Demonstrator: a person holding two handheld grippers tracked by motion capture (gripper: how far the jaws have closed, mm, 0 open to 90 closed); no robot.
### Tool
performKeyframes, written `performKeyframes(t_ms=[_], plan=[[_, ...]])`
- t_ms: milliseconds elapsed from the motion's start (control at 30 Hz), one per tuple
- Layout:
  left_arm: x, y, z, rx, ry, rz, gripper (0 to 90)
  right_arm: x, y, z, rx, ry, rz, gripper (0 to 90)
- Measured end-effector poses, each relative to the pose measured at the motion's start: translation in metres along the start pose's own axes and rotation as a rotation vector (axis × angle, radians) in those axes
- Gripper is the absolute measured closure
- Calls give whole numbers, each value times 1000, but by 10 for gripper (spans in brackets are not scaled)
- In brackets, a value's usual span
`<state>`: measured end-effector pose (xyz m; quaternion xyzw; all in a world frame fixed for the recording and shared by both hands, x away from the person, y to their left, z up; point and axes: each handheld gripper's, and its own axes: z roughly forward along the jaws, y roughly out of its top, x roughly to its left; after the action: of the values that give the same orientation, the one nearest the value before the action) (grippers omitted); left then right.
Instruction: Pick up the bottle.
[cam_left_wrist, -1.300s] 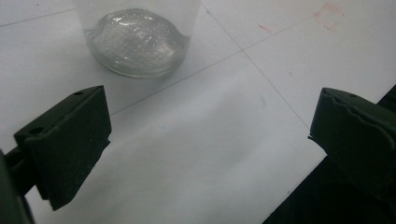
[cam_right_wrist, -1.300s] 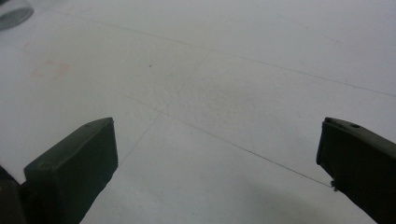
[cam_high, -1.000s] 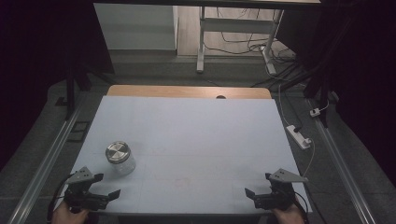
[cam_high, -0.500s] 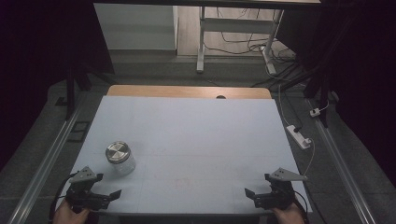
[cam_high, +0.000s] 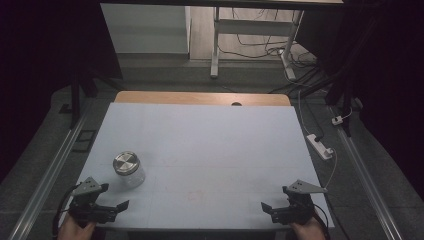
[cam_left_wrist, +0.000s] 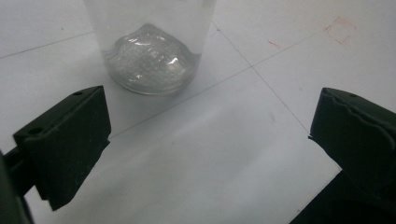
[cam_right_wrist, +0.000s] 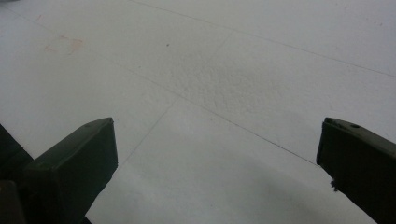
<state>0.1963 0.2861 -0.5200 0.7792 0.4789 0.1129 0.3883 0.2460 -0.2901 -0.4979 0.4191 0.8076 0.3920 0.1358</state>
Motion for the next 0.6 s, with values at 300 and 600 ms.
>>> performKeyframes(t_ms=[300,600], plan=[[2,2,0,-26,-1,15,0,1,0,1,6,4,-8,0],[6,8,-4,-85,35,17,0,1,1,3,20,8,-14,0]])
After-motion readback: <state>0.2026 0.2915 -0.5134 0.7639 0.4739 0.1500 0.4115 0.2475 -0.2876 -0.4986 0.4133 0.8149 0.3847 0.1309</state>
